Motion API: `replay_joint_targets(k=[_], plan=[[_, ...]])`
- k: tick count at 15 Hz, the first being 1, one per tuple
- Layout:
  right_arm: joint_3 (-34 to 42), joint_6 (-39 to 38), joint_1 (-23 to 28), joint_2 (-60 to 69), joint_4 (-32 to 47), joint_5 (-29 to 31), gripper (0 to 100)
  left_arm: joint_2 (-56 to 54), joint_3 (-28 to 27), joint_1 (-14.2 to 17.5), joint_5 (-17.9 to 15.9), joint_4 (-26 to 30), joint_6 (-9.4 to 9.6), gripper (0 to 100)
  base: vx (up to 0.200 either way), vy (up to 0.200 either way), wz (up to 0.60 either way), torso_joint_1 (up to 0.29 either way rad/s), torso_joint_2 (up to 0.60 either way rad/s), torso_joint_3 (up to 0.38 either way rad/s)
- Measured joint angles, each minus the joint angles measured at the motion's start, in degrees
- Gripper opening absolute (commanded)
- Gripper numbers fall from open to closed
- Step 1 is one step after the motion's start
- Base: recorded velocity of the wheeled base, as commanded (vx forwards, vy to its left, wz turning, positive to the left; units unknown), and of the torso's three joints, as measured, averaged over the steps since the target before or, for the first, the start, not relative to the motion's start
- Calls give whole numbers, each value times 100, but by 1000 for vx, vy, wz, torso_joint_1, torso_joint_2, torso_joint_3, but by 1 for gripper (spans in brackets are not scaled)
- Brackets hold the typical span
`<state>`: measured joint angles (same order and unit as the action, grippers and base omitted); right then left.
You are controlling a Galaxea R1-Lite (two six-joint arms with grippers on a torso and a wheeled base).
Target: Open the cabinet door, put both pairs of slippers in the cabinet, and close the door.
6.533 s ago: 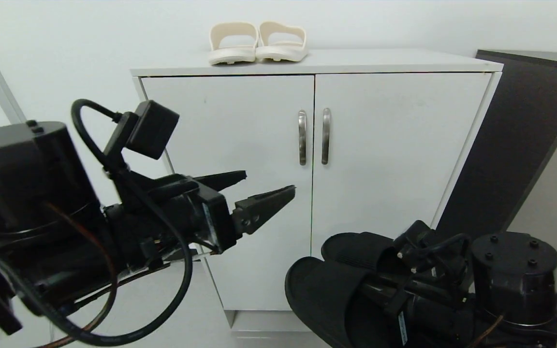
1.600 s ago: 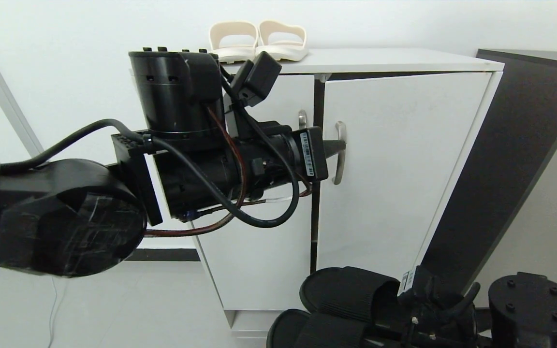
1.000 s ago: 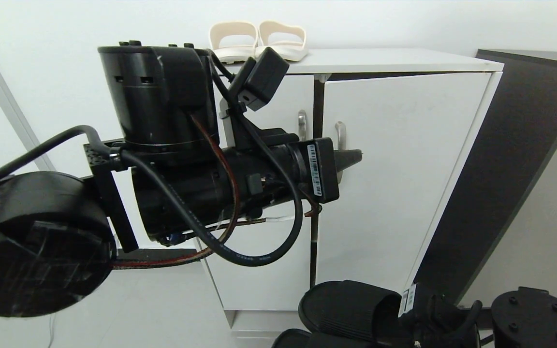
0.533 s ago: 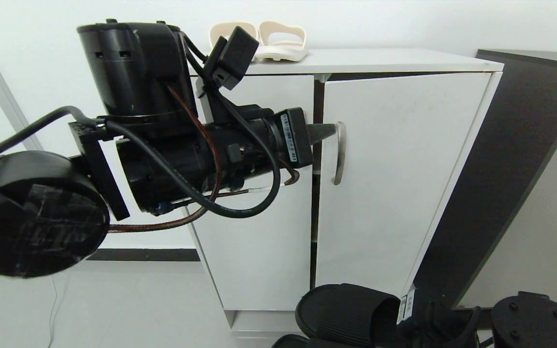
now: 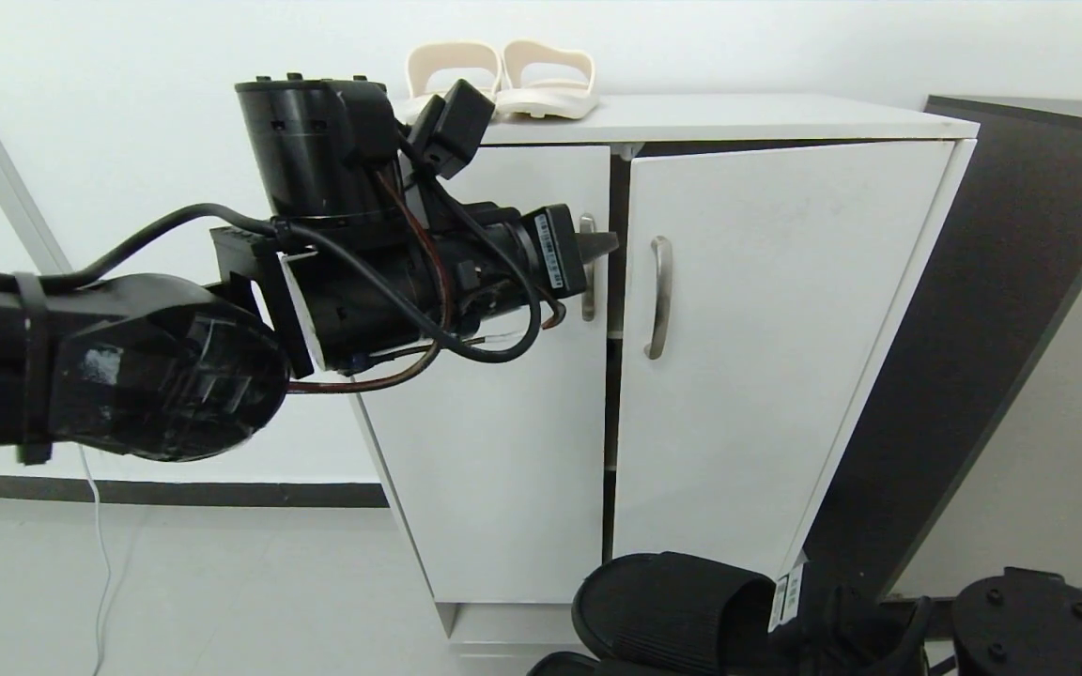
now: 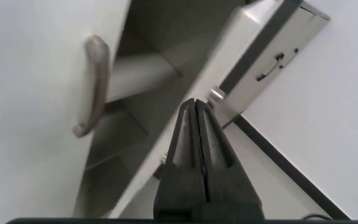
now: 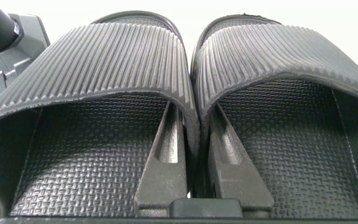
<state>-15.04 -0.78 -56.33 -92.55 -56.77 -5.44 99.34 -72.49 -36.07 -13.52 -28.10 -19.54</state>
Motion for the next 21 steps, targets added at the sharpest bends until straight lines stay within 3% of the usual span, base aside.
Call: replay_joint_targets(k=[15,18,21], plan=[[63,-1,-50,-113,6,-4,0,863,-1079,96,6,7,-2,0,0,0,0,0,0,0],[88,-1,-85,-161,-7,-4,0,925,-1075,68,20,0,-5,0,-200,0,0,2,2,4],[127,-4,-129,-185,-13,-28,0,920,-933,-201,30,-132,0,0,-200,0,0,1,2,7]])
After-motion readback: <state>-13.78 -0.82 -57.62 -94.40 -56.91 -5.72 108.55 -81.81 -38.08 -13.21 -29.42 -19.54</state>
